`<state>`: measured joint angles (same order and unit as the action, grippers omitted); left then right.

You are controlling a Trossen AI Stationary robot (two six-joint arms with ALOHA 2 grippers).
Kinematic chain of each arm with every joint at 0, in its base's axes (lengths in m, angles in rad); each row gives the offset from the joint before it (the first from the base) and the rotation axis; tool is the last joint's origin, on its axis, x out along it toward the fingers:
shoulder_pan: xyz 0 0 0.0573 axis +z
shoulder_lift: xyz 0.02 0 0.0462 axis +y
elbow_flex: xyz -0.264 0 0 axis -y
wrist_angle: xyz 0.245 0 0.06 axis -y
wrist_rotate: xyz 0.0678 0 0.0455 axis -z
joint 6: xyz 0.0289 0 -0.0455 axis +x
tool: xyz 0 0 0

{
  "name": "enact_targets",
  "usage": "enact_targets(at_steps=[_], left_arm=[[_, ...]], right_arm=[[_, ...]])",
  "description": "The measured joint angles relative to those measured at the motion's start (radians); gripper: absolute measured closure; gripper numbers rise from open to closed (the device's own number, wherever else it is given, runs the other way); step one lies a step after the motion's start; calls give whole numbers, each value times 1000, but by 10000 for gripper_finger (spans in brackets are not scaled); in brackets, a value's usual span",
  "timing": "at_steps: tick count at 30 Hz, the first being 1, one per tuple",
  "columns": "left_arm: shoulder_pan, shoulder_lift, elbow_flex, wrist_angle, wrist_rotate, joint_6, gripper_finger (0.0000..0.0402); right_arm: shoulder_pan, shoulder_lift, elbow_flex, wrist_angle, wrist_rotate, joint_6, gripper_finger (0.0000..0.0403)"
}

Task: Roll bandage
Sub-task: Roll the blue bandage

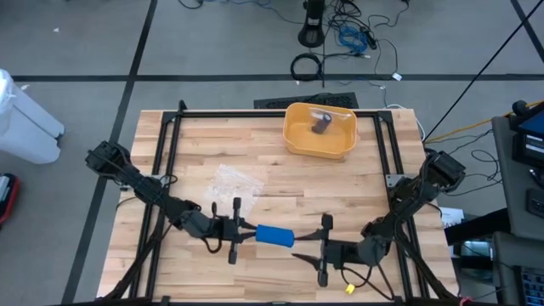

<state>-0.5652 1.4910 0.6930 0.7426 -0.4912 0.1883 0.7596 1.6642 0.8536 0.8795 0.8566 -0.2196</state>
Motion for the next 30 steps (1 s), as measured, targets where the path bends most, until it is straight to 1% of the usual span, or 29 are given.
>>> enact_targets(at_steps=[7, 11, 17, 19, 24, 30], left_arm=[[0, 0, 0, 9, -18, -16, 389], [1, 0, 0, 16, -44, -18, 389], [2, 0, 0, 21, -53, -19, 389], [2, 0, 0, 21, -52, -25, 389], [1, 7, -1, -7, -41, -26, 389], [1, 24, -2, -5, -40, -26, 388]], right_arm=[[-12, 0, 0, -30, 0, 43, 229], [-21, 0, 0, -60, 0, 84, 229], [-41, 0, 0, -60, -2, 87, 233], [-56, 0, 0, -63, -14, 105, 242], [-89, 0, 0, -91, -124, 167, 279], [-110, -1, 0, -154, -132, 239, 331]])
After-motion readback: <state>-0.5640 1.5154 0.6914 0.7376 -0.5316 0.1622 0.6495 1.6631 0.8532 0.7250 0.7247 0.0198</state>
